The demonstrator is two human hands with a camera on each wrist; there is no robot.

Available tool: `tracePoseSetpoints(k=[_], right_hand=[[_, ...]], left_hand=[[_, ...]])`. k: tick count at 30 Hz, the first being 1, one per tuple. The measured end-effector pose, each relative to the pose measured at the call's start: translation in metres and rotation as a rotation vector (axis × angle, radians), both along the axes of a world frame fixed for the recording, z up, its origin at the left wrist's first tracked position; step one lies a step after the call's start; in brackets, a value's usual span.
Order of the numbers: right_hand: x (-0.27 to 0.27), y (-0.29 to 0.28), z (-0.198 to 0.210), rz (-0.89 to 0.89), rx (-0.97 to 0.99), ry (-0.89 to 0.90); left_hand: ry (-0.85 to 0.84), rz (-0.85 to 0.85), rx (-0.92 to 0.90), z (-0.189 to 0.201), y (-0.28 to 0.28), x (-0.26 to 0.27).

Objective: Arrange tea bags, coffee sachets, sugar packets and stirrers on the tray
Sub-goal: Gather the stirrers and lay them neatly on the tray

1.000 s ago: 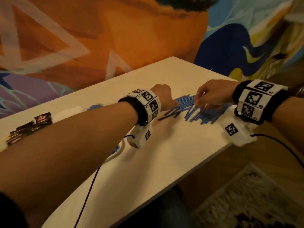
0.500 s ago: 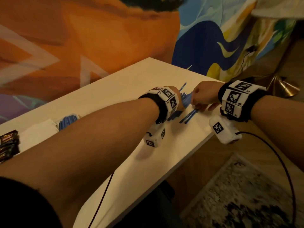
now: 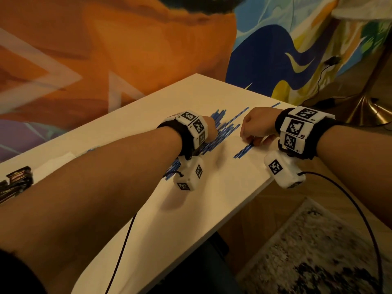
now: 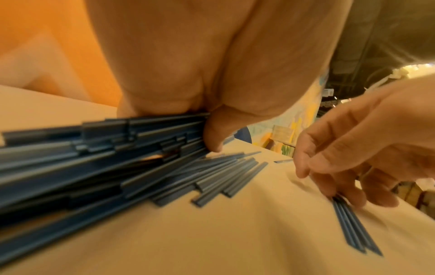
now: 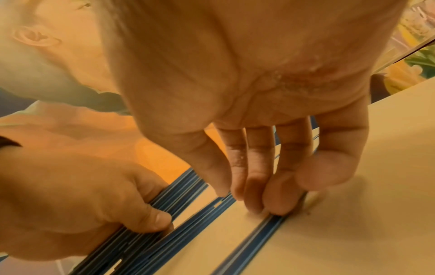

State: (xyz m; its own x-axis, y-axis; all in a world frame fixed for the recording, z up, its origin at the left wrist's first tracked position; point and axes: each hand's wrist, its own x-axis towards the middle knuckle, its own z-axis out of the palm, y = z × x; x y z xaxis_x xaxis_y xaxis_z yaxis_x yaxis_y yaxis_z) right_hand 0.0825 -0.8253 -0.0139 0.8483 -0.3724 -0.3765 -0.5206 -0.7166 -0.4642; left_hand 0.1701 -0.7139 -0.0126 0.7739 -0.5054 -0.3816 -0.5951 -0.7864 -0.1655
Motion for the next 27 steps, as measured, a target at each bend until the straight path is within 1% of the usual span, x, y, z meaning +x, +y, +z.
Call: tracePoseSetpoints(k=[1,3,5,9,13,15,17,21,24,27], right_hand=[[0.001,0.002,0.001,-0.002,0.003,-0.006],[0.003,0.006,0.003,-0.006,0.023,-0.014],[0.006,0.010,0.005,0.005,0.037,-0.020],[0.016,0.025,0.013,0.008,0.114,-0.062],[0.031,0.048,0.019,0.023,0.243,-0.107],[0.037,0.063,0.022,0.040,0.300,-0.121],[0.042,0.076,0.024,0.075,0.329,-0.124],[0.049,0.096,0.026,0.126,0.361,-0.111],[0.052,0.106,0.025,0.128,0.377,-0.114],[0.055,0.113,0.023,0.099,0.442,-0.130]], left_hand=[[-0.006,0.000,-0.097,-0.004,0.003,0.005],[-0.013,0.012,-0.115,0.001,0.015,0.011],[0.074,0.139,-0.317,0.006,0.027,0.019],[0.239,0.323,-0.743,0.016,0.058,0.035],[0.340,0.417,-1.208,0.028,0.084,0.042],[0.376,0.446,-1.389,0.032,0.095,0.044],[0.406,0.463,-1.492,0.034,0.104,0.044],[0.425,0.494,-1.620,0.035,0.118,0.047],[0.436,0.501,-1.729,0.036,0.128,0.049],[0.473,0.541,-1.901,0.043,0.136,0.047]])
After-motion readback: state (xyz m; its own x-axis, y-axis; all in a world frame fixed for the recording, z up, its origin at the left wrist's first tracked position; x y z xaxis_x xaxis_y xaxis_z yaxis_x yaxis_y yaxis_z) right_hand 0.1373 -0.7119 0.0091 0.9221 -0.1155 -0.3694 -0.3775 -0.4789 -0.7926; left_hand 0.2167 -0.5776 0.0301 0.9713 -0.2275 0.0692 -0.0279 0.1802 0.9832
